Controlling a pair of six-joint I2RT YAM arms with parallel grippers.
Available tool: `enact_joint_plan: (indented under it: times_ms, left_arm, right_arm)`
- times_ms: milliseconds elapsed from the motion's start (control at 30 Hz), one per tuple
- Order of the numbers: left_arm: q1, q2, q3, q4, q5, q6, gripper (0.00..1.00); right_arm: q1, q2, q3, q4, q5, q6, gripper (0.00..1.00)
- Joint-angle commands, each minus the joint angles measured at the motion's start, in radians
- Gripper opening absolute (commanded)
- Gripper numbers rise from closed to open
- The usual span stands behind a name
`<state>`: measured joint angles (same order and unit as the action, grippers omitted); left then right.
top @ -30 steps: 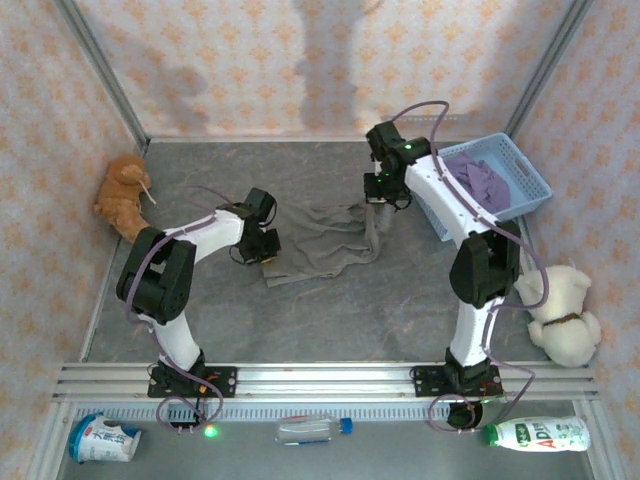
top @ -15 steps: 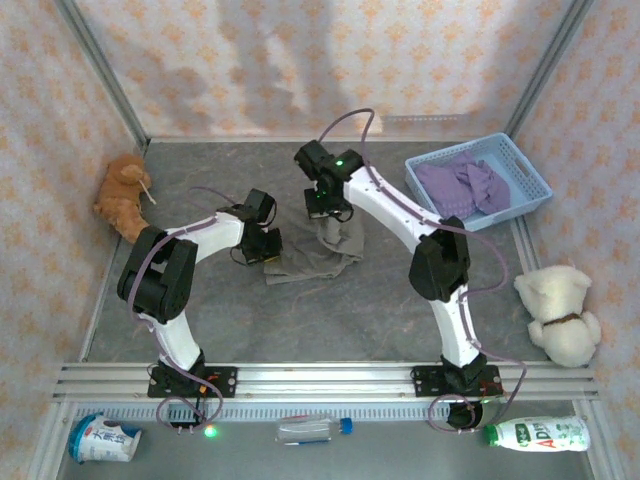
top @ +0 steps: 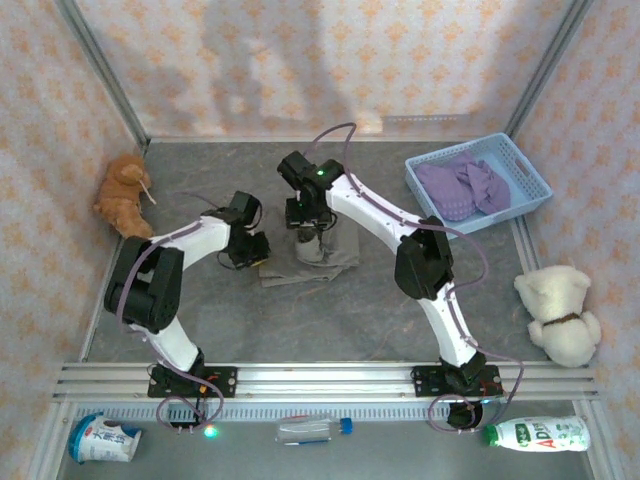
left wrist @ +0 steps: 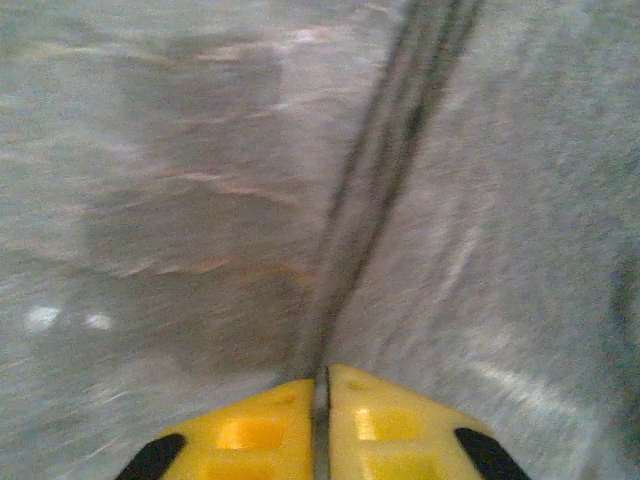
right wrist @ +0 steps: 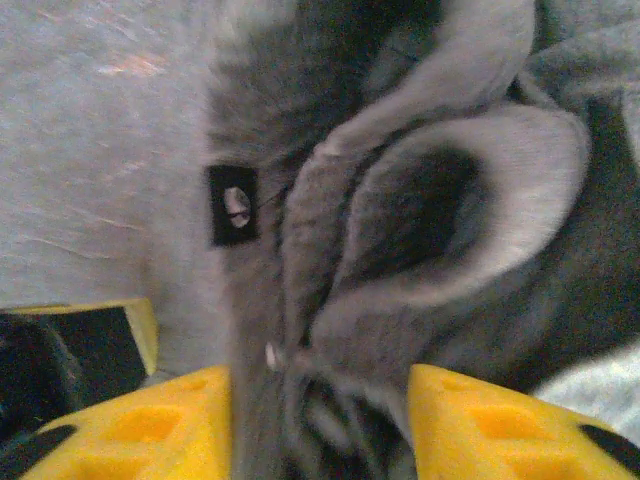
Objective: Fold and stack the mixed laundry pile
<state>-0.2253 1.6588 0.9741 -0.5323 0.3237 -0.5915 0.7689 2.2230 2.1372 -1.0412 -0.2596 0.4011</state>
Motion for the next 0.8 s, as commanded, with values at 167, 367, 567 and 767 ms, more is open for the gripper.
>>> enact_joint_plan:
  times_ms: [167, 367, 567, 767]
  left_arm:
    - [0.147, -0.219, -0.055, -0.153, -0.086, 0.051, 0.22]
    - [0.149, -0.284, -0.032, -0.129, 0.004, 0.068, 0.56]
    - [0.064, -0.292, -0.006, 0.014, 0.097, 0.0, 0.75]
    - [-0.04, -0.161, 0.037, 0.109, 0.087, -0.042, 0.76]
  right_arm:
    - [-0.001, -0.052, 0.09, 0.071, -0.069, 0.047, 0.61]
    - [-0.053, -0.125, 0.019, 0.042, 0.04, 0.05, 0.6]
    - [-0.144, -0.243, -0.153, 0.055, 0.095, 0.048, 0.6]
    - [-0.234, -0.323, -0.302, 0.092, 0.04, 0.056, 0.6]
